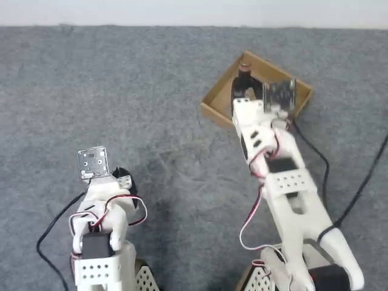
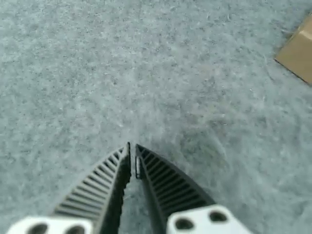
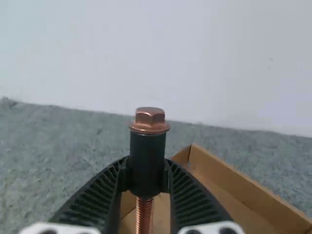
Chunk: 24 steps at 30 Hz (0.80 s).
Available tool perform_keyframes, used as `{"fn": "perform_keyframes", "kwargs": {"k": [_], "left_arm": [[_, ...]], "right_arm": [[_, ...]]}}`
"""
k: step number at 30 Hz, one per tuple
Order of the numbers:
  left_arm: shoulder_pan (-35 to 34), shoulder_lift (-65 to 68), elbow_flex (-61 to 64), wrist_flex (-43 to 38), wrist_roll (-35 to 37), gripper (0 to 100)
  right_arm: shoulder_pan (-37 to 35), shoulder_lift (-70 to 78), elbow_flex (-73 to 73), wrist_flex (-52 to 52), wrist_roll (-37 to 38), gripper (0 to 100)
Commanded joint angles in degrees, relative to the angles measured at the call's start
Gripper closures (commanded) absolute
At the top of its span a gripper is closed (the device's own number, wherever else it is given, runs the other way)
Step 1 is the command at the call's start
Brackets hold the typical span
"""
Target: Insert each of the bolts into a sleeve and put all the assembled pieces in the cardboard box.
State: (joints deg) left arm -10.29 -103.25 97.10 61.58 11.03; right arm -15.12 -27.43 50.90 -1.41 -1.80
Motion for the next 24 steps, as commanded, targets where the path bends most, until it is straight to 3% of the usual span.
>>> {"fn": "perform_keyframes", "kwargs": {"k": [1, 24], "left_arm": [[0.5, -0.9, -0.6, 0.3, -0.4, 99], [0.5, -0.9, -0.6, 0.4, -0.4, 99]], "right_arm": [[-0.1, 3.7, -14.3, 8.6, 0.8, 99.2], [1.2, 53.1, -66.1, 44.7, -0.3, 99.0]]}}
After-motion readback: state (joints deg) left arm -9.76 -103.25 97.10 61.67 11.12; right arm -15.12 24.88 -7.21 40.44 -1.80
